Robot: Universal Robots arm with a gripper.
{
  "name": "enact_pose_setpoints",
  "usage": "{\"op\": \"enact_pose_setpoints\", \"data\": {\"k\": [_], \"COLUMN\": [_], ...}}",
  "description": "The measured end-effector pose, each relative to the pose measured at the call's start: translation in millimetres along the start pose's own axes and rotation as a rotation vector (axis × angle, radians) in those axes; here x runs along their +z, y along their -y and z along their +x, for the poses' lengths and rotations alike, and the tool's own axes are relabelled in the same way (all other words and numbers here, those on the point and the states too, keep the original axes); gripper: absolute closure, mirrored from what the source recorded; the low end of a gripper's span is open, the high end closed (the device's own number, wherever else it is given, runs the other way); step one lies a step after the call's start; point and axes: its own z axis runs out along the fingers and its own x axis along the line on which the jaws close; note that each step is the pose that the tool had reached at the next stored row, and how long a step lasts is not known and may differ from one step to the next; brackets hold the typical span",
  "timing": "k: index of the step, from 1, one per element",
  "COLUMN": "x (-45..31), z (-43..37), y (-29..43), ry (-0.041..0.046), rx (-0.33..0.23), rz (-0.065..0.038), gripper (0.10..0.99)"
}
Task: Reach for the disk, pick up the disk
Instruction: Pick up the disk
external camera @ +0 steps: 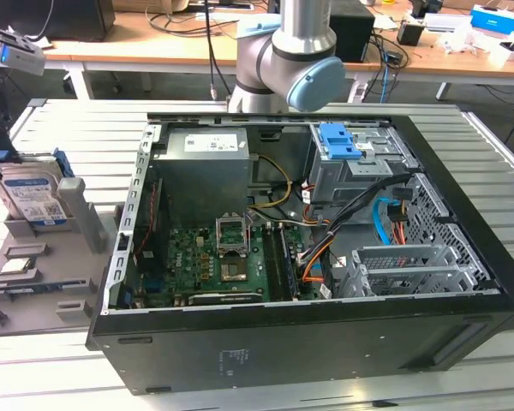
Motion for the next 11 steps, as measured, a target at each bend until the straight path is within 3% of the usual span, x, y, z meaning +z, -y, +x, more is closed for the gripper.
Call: {"op": "enact_pose_setpoints", "data": {"k": [11], "x": [24.9], "z": [-5.0], "y": [0.8], "ry": [-0.0016], "rx": [-0.043], "rz": [0.001], "gripper": [0.541]}}
